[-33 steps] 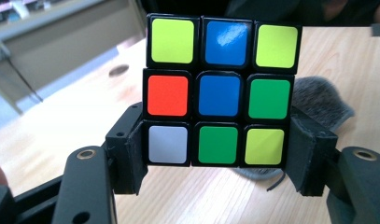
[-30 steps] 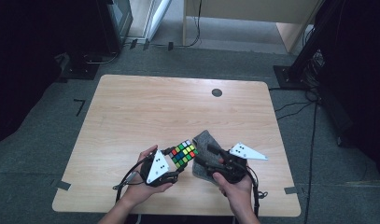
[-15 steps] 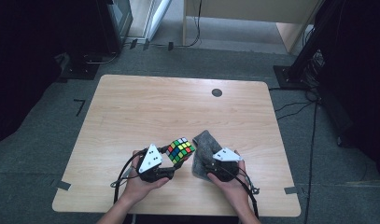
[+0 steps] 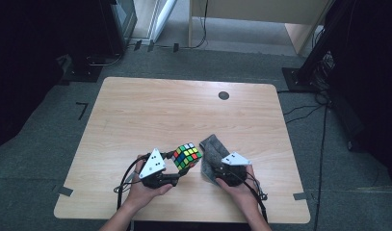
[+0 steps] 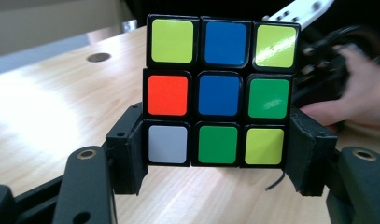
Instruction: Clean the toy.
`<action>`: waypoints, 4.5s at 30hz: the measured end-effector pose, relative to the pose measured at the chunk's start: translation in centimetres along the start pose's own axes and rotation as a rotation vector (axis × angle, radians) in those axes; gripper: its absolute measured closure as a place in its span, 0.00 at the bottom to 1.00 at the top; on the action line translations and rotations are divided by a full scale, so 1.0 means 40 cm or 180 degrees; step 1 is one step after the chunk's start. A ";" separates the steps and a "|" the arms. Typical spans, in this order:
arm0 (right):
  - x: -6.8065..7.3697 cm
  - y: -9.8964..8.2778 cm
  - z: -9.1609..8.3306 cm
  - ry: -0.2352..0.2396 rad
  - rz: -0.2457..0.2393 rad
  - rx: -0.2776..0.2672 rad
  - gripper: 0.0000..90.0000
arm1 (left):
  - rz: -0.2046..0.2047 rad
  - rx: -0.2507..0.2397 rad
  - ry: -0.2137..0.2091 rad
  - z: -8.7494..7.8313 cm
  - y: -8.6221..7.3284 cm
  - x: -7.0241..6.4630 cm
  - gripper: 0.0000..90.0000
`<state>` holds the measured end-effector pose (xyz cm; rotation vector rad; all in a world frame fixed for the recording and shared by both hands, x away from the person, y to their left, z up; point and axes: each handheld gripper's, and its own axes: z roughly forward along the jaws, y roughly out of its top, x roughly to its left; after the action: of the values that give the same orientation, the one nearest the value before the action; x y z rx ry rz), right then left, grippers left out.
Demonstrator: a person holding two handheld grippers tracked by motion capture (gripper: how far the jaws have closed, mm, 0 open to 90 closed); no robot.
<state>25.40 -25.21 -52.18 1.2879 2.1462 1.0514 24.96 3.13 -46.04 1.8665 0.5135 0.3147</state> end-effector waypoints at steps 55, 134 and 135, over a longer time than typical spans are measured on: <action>0.066 0.097 -0.182 0.0979 0.0484 -0.1031 0.83 | 0.0415 0.0379 -0.0151 0.066 -0.001 -0.050 0.38; 0.120 0.133 -0.264 0.0957 0.0335 -0.1357 0.85 | 0.0176 0.0057 -0.0173 0.007 0.041 -0.065 0.38; 0.125 0.134 -0.266 0.0924 0.0291 -0.1378 0.84 | 0.0175 0.0053 -0.0174 0.006 0.042 -0.064 0.38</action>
<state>18.77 -23.44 -41.23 1.0843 1.9096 1.7185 23.18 1.20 -44.47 1.9024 0.4293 0.2958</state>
